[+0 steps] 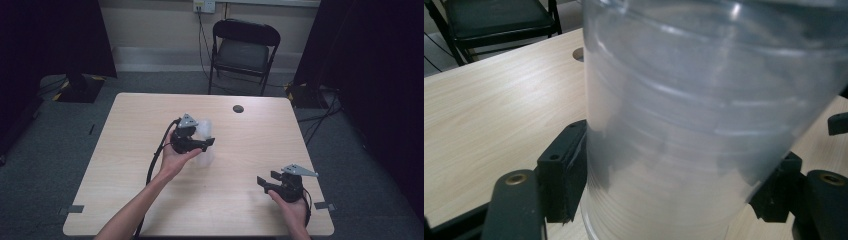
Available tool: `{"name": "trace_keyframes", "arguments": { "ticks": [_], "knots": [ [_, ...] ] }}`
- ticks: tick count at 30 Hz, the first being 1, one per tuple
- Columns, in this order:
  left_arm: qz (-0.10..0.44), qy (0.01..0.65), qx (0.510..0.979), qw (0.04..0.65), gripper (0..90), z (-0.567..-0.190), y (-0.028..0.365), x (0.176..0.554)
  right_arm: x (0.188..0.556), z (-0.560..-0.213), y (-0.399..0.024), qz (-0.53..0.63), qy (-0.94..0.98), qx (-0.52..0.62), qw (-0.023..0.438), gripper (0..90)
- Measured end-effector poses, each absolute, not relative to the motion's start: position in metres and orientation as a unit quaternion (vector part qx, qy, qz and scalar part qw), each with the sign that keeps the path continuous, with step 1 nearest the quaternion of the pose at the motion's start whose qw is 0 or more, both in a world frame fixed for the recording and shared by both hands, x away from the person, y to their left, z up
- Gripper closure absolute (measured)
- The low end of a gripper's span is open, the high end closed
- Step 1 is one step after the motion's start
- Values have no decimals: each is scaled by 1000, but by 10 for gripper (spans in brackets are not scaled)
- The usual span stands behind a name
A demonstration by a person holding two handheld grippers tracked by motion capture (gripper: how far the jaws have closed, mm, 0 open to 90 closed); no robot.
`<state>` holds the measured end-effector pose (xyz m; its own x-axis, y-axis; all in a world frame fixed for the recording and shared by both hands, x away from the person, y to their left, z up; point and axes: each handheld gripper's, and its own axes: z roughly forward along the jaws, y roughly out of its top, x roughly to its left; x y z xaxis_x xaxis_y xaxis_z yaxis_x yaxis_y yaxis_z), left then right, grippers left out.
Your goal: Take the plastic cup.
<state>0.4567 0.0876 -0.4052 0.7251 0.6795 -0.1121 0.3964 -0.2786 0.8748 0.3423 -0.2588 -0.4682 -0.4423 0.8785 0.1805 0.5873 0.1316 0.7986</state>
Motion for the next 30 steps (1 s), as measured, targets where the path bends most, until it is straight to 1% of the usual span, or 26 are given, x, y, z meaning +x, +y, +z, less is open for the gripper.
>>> {"name": "trace_keyframes", "arguments": {
  "ticks": [22, 30],
  "knots": [
    [164, 325, 773, 520, 307, -386, 90, 451, 343, -470, -259, 430, 732, 501, 169, 343],
    [156, 332, 759, 538, 314, -382, 96, 452, 344, -470, -259, 430, 733, 500, 167, 342]
  ]
}}
